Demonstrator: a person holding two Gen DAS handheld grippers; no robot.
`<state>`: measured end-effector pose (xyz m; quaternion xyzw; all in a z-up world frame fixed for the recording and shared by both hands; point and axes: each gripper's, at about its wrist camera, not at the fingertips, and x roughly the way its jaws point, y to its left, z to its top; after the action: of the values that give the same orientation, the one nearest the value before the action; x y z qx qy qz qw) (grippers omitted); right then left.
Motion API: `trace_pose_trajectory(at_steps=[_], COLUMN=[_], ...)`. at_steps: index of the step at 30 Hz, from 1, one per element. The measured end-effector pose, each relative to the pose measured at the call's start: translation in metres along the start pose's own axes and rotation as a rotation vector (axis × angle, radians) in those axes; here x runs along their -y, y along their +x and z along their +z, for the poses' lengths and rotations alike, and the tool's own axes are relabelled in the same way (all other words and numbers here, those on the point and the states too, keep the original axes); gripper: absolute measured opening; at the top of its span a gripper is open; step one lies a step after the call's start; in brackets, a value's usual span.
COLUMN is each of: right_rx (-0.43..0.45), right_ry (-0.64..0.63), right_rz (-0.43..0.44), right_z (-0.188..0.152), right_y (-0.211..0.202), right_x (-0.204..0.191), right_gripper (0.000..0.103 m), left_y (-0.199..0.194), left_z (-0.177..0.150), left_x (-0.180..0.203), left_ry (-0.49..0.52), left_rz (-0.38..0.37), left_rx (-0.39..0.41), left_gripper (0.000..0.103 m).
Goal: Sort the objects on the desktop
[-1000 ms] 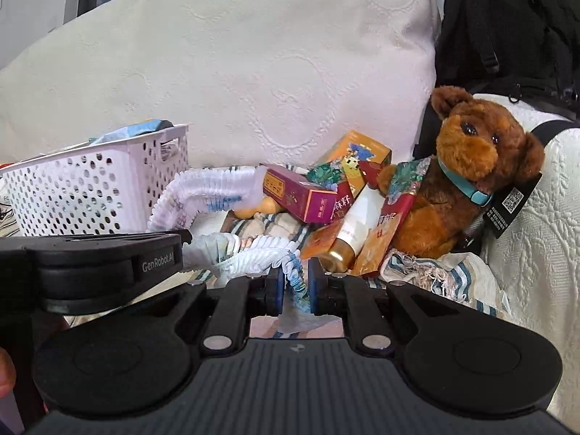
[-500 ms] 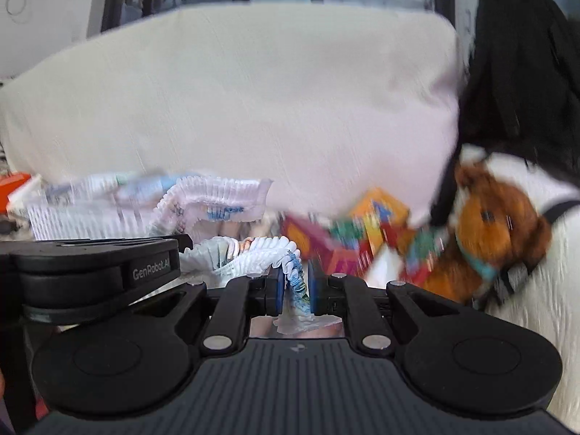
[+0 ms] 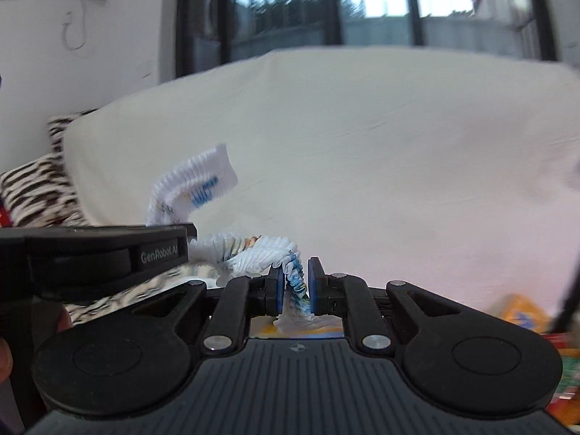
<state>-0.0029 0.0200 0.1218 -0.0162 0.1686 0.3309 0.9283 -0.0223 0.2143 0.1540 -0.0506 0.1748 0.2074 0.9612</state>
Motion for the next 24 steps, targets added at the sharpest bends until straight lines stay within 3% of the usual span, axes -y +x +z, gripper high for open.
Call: trace_pose_trajectory(at_steps=[2, 4, 6, 7, 8, 9, 12, 15, 18, 22, 24], right_rx=[-0.042, -0.094, -0.143, -0.163, -0.183, -0.194, -0.193, -0.17, -0.163, -0.128, -0.104], right_ry=[0.008, -0.007, -0.021, -0.03, -0.036, -0.038, -0.038, -0.018, 0.024, 0.08, 0.119], right_rz=[0.039, 0.06, 0.079, 0.09, 0.098, 0.102, 0.103, 0.094, 0.092, 0.091, 0.078], right_z=[-0.001, -0.008, -0.023, -0.03, -0.035, -0.038, -0.043, -0.037, -0.029, -0.032, -0.039], right_y=[0.031, 0.057, 0.079, 0.085, 0.091, 0.093, 0.091, 0.077, 0.063, 0.03, 0.012], right_x=[-0.01, -0.019, -0.024, -0.027, -0.026, -0.027, -0.021, -0.018, -0.006, 0.022, 0.041], right_gripper=[0.015, 0.027, 0.048, 0.052, 0.063, 0.075, 0.088, 0.095, 0.095, 0.098, 0.101], left_y=[0.018, 0.037, 0.056, 0.063, 0.068, 0.072, 0.074, 0.071, 0.066, 0.04, 0.029], left_z=[-0.002, -0.006, -0.015, -0.021, -0.024, -0.027, -0.034, -0.037, -0.037, -0.035, -0.039], left_x=[-0.018, -0.034, -0.047, -0.054, -0.064, -0.07, -0.083, -0.087, -0.089, -0.073, -0.053], left_ry=[0.002, 0.005, -0.002, -0.012, -0.02, -0.027, -0.038, -0.023, 0.007, -0.031, -0.021], left_rz=[0.046, 0.092, 0.121, 0.125, 0.125, 0.133, 0.165, 0.191, 0.239, 0.099, 0.044], left_rx=[-0.024, -0.065, -0.124, -0.154, -0.178, -0.198, -0.209, -0.213, -0.186, -0.174, -0.157], left_gripper=[0.027, 0.039, 0.041, 0.041, 0.043, 0.05, 0.068, 0.078, 0.078, 0.08, 0.085])
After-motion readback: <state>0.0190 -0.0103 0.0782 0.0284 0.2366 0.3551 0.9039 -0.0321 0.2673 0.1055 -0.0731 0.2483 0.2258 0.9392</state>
